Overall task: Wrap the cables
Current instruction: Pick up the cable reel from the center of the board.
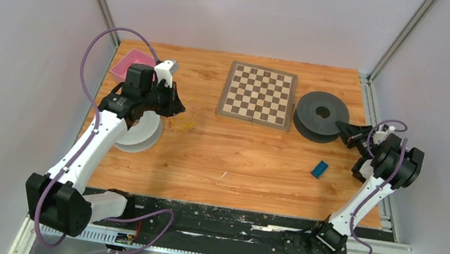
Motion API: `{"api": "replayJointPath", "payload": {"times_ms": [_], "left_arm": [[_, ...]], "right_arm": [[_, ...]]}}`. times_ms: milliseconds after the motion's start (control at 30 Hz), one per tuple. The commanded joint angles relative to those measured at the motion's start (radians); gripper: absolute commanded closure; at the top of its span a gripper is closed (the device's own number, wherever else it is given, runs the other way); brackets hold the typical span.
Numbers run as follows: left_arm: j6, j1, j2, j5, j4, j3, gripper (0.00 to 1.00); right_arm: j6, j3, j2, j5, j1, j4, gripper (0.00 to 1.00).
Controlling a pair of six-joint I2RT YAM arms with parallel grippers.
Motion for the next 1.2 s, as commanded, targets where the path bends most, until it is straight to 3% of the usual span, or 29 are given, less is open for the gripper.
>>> {"api": "replayJointPath", "payload": {"times_ms": [0,67,200,400,567,733,867,1033,1167], "left_arm": [[0.002,-0.002,-0.018,-0.007,0.033,-0.005,1.00],[-0.001,-0.002,-0.017,-0.001,0.035,-0.007,1.00],[-0.006,-0.002,-0.010,0.012,0.036,-0.007,1.00],[-0.010,-0.002,-0.013,0.007,0.034,-0.007,1.00],[-0.011,-0.002,-0.011,0.033,0.042,-0.011,1.00],[-0.011,-0.002,-0.009,0.043,0.038,-0.009,1.00],[-0.012,-0.002,-0.026,0.030,0.047,-0.015,1.00],[-0.014,-0.002,-0.026,0.030,0.046,-0.013,1.00],[-0.017,-0.002,-0.028,0.024,0.050,-0.016,1.00]], "right_arm": [[-0.008,0.009,-0.127,0.016,0.002,0.035,0.95],[-0.034,0.025,-0.183,0.021,0.002,-0.046,1.00],[-0.084,0.079,-0.296,0.020,0.003,-0.270,1.00],[-0.530,0.235,-0.556,0.183,0.048,-1.115,1.00],[-0.610,0.251,-0.752,0.320,0.137,-1.325,1.00],[-0.771,0.373,-0.852,0.544,0.386,-1.642,1.00],[-0.788,0.359,-0.958,0.883,0.694,-1.717,1.00],[-0.787,0.348,-0.976,1.305,1.094,-1.768,1.00],[-0.701,0.375,-0.907,1.444,1.263,-1.816,1.00]]}}
